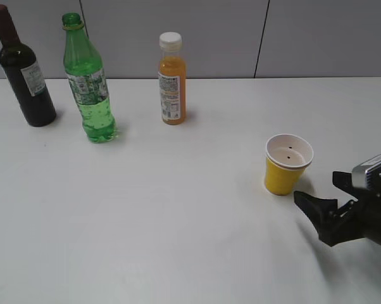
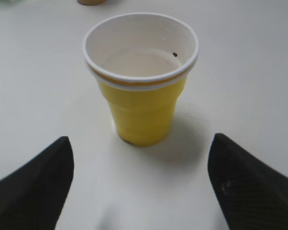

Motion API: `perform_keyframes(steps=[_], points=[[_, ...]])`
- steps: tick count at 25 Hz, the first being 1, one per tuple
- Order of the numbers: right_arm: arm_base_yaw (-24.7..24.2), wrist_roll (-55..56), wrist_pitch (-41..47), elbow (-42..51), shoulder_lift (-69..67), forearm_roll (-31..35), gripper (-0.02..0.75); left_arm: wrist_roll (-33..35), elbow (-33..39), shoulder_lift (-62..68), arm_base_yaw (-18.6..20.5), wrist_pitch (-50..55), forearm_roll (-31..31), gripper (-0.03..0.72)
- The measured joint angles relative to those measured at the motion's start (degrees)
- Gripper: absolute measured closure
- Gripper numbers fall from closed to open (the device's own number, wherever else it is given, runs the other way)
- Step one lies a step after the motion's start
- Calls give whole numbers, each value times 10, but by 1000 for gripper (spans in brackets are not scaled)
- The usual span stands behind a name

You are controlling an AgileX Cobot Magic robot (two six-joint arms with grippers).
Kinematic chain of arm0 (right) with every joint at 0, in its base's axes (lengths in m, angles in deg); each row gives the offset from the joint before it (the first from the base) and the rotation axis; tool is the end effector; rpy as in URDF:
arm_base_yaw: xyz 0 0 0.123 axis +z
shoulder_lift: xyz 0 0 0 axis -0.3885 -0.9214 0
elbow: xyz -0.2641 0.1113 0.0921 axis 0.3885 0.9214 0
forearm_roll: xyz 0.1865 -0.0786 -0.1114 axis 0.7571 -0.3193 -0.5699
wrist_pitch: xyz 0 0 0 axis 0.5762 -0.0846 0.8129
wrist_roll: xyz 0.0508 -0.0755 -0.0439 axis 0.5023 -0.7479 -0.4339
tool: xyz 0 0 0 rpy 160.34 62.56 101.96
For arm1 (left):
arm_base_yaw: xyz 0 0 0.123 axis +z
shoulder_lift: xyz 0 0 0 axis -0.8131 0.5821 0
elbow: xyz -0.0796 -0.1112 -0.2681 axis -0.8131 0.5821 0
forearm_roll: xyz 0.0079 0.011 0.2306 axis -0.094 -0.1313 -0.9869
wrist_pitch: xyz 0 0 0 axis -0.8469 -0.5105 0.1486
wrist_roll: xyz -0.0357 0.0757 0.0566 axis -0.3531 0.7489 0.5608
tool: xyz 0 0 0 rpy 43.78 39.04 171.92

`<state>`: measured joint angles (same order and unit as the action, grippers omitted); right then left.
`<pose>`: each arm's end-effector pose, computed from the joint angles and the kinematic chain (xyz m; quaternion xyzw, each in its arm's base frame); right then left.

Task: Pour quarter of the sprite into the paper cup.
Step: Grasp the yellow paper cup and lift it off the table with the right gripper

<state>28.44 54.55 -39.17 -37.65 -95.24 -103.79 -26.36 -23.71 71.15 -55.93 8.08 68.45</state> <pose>0.2137 0.0566 0.1298 -0.1958 0.8108 0.1384 0.5340 -0.0287 -0.0015 0.2665 0.0397 0.8498 -0.0028 0.5256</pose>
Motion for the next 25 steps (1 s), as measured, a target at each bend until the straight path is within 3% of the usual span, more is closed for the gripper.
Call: perform_keyframes(steps=[7, 25], points=[[50, 0, -1, -26, -55, 71, 80, 0, 0, 0, 0, 0, 0, 106], [57, 0, -3, -109, -138, 53, 97, 0, 0, 0, 0, 0, 0, 106]])
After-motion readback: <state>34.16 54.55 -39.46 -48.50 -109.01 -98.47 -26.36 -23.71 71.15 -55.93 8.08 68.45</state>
